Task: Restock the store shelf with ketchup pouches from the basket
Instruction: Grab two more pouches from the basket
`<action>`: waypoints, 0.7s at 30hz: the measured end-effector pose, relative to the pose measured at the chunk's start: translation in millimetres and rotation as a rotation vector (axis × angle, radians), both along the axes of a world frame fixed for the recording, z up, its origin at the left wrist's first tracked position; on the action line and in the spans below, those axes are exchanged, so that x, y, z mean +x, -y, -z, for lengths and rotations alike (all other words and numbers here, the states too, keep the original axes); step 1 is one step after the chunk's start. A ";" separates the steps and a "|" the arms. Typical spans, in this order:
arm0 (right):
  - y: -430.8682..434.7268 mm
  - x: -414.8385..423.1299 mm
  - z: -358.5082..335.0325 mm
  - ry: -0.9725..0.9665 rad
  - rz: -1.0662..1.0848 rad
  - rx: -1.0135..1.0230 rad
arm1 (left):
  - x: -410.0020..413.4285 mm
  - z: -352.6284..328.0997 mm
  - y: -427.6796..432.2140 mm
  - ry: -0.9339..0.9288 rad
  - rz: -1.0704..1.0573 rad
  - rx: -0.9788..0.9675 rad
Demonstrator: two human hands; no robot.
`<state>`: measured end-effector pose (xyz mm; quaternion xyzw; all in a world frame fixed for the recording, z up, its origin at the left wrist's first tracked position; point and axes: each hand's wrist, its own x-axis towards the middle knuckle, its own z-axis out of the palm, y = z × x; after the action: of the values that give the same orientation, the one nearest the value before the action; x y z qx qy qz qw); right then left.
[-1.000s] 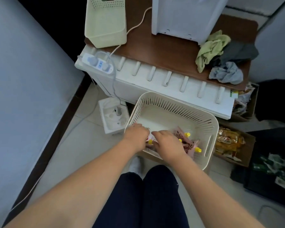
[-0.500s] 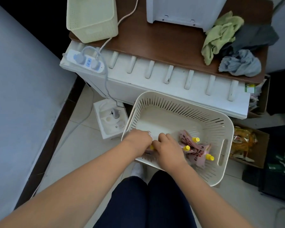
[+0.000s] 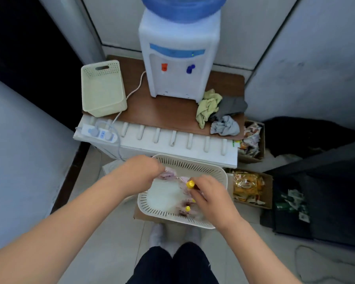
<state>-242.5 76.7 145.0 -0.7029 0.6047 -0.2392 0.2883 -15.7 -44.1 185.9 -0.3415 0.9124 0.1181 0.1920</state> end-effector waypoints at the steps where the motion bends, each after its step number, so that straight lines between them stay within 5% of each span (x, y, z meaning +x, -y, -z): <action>1: -1.1 -3.1 -29.7 0.014 0.033 -0.035 | -4.0 -26.5 3.1 -0.041 0.032 -0.014; 14: -50.8 -18.0 -286.0 0.136 0.662 -0.702 | -76.8 -283.3 30.3 -0.696 0.581 -0.191; 21: -133.5 -38.7 -356.8 -0.408 0.884 -0.917 | -142.3 -350.5 -12.9 -1.006 0.880 -0.256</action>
<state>-281.1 210.1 501.8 -0.4713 0.7155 -0.4297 -0.2852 -158.1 -31.2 536.4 0.1379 0.9514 0.0646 -0.2676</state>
